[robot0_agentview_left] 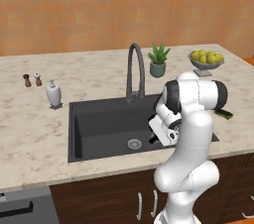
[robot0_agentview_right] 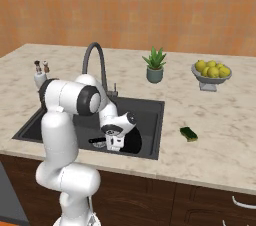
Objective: Pick the pan and sponge and place them into the sink. Then turn on the water.
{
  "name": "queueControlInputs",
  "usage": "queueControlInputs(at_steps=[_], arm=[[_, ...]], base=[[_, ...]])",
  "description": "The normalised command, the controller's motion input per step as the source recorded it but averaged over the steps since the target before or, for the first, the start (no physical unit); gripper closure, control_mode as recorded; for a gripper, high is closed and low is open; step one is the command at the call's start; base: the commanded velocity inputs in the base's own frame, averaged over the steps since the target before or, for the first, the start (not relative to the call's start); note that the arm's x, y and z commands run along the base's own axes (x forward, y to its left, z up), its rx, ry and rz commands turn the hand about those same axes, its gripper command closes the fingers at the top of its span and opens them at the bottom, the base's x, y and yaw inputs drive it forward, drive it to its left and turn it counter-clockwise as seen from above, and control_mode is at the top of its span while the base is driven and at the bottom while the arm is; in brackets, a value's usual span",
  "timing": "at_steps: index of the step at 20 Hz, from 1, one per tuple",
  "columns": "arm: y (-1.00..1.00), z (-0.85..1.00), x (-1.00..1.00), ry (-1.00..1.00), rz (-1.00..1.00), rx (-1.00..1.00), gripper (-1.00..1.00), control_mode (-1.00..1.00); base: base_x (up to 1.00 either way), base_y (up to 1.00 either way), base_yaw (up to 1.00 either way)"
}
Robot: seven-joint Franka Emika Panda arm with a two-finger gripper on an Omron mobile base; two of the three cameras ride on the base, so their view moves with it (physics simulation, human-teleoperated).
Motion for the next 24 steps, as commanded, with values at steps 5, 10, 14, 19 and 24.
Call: queueControlInputs(at_steps=[5,10,14,19,24], arm=[[0.0,-0.66,0.08,0.06,0.01,0.0,1.0,-1.0],[-0.12,-0.69,0.02,0.0,0.03,0.0,1.0,-1.0],[-0.41,-0.41,-0.19,-0.09,0.04,0.09,-1.0,-1.0],[-0.51,0.04,-0.23,-0.18,0.05,0.19,-1.0,-1.0],[-0.31,0.41,-0.07,-0.14,0.05,0.12,-1.0,-1.0]], base=[[0.0,0.0,0.0],[0.0,0.0,0.0],[0.0,0.0,0.0],[0.0,0.0,0.0],[0.0,0.0,0.0]])
